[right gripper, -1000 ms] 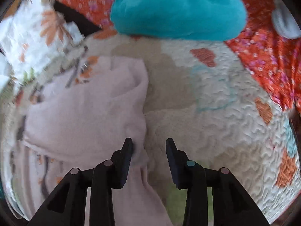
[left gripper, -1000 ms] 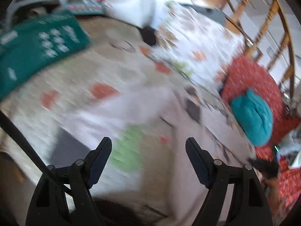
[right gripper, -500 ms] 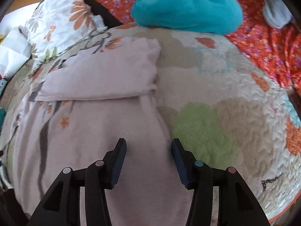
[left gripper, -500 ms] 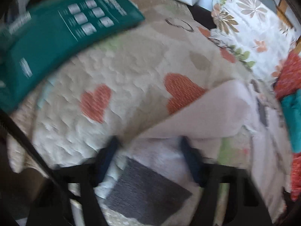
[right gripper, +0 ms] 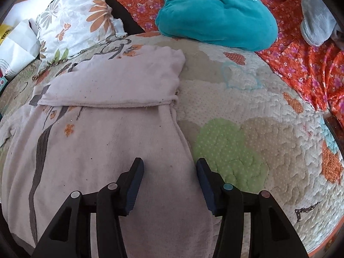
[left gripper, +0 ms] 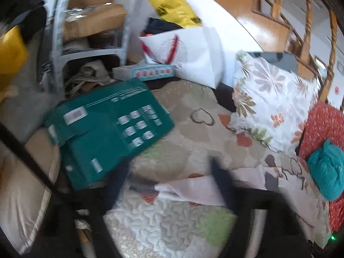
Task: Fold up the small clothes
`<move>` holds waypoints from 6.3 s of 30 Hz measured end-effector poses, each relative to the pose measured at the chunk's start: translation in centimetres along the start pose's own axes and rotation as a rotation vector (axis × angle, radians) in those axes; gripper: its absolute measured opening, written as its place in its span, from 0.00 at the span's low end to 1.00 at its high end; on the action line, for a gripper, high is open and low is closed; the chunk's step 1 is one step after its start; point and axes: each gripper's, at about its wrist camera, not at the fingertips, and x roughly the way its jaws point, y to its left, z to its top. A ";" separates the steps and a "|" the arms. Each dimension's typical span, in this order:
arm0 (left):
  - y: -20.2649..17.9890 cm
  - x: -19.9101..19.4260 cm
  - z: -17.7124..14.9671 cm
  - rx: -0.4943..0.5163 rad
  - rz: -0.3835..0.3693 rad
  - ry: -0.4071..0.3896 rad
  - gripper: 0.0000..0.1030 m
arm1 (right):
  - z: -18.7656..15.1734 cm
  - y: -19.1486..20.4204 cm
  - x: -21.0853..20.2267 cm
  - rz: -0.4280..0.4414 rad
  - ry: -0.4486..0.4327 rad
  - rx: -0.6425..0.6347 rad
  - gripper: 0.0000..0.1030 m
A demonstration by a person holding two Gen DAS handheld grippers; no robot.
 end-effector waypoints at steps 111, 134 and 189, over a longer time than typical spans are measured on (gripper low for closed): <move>-19.3 6.8 -21.5 0.233 -0.432 0.350 0.78 | 18.9 14.7 10.5 0.156 0.159 -0.188 0.31; -20.2 6.3 -22.1 0.288 -0.401 0.322 0.80 | 15.2 1.9 9.0 0.133 0.188 0.057 0.08; -14.9 4.8 -23.9 0.195 -0.618 0.658 0.37 | -9.5 -4.1 -3.2 0.737 0.330 0.434 0.60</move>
